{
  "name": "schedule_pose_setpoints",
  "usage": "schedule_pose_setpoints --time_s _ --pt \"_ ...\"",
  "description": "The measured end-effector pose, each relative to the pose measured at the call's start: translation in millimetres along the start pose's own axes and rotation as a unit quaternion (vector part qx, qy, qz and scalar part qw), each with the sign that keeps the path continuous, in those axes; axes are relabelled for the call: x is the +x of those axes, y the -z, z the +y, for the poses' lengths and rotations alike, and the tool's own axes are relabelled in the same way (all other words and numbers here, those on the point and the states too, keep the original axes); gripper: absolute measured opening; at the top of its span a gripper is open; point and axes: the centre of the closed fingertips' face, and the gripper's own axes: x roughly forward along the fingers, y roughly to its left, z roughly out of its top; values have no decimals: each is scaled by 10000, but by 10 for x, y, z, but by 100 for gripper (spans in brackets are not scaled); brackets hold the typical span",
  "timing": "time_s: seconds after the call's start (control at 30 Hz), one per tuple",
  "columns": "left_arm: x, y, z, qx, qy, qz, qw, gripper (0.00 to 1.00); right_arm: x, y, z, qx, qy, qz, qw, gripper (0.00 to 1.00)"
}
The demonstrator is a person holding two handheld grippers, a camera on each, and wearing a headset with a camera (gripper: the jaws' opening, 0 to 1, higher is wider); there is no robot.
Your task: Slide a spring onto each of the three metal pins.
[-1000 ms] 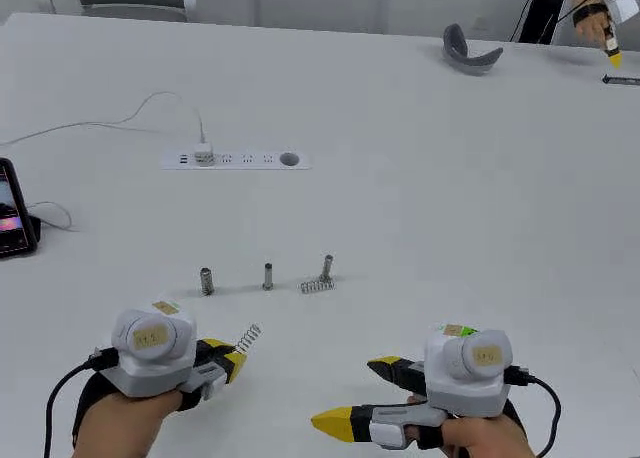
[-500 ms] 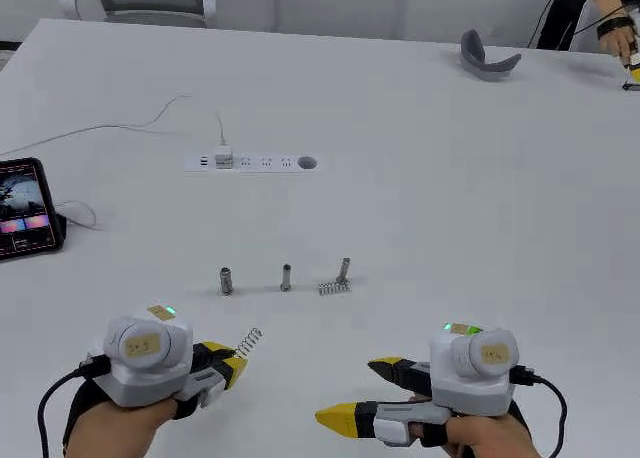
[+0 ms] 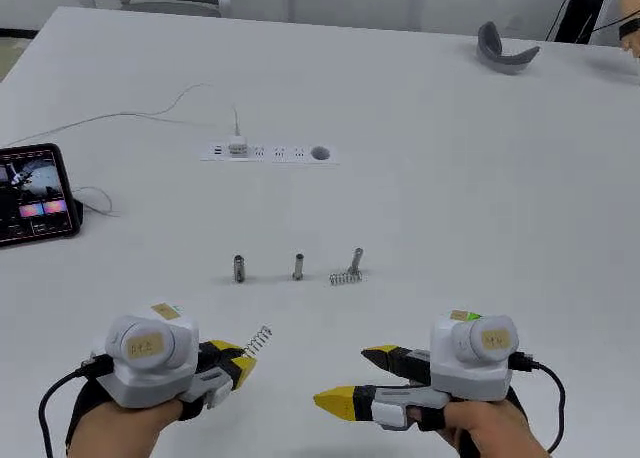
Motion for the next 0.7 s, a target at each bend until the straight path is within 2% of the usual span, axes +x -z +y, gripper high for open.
schedule_pose_setpoints --time_s 0.17,0.3,0.5,0.7 --pt "20 52 -107 90 133 85 9998 10 49 -47 61 -20 -116 -47 9999 67" --pt "28 44 -217 220 248 108 9994 10 81 -103 118 18 -238 -147 9996 62" --pt "36 -54 -337 368 386 54 9986 10 133 -163 228 183 -510 -219 9983 55" --pt "43 -148 -423 503 477 -4 9976 10 155 -250 282 336 -648 -361 9967 49"
